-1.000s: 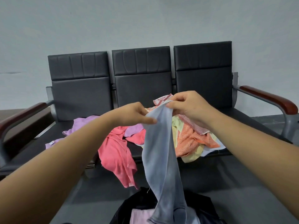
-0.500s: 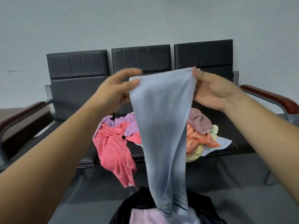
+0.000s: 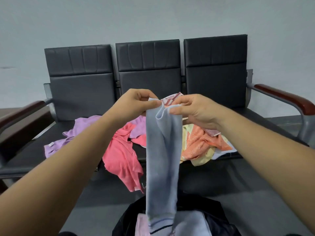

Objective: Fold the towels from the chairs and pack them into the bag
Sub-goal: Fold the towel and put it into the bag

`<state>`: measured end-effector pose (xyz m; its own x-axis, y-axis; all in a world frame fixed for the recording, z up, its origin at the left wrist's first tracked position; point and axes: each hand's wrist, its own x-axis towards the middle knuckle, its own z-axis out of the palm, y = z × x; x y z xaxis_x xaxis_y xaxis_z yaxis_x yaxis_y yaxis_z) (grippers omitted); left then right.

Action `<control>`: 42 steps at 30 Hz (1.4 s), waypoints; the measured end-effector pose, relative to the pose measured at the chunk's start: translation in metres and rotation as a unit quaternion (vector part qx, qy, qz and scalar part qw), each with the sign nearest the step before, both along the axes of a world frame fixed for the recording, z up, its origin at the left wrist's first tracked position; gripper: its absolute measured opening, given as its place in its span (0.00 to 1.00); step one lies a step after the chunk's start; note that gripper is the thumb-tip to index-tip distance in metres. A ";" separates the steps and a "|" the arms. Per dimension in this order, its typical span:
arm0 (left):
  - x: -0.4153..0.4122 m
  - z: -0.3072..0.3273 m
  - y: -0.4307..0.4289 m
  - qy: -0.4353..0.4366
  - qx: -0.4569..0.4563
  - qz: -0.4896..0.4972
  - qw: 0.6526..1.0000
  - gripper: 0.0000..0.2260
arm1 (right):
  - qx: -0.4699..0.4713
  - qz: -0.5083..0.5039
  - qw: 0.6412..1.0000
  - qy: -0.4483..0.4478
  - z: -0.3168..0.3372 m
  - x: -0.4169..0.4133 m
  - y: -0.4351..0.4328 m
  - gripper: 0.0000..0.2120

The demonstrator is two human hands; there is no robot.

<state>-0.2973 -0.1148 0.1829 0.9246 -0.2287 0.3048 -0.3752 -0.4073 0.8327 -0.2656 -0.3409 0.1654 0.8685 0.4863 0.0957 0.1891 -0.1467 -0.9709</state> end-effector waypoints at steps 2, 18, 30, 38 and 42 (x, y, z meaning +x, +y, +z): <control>0.002 -0.007 0.001 0.002 -0.004 -0.001 1.000 0.04 | 0.009 0.009 1.000 0.008 -0.008 -0.001 0.012 0.06; 0.026 -0.153 0.006 0.193 -0.034 -0.134 0.971 0.26 | 0.215 0.011 0.970 0.113 -0.015 0.049 0.017 0.19; 0.048 -0.194 0.032 0.288 -0.076 -0.106 0.949 0.16 | 0.095 -0.021 0.994 0.041 -0.042 0.081 0.003 0.03; 0.058 -0.212 0.048 0.377 -0.055 -0.127 0.916 0.13 | 0.111 -0.122 0.983 0.077 -0.066 0.105 -0.003 0.04; 0.050 -0.207 0.025 0.381 -0.257 -0.148 0.876 0.17 | 0.138 -0.219 0.953 0.158 -0.098 0.113 0.005 0.07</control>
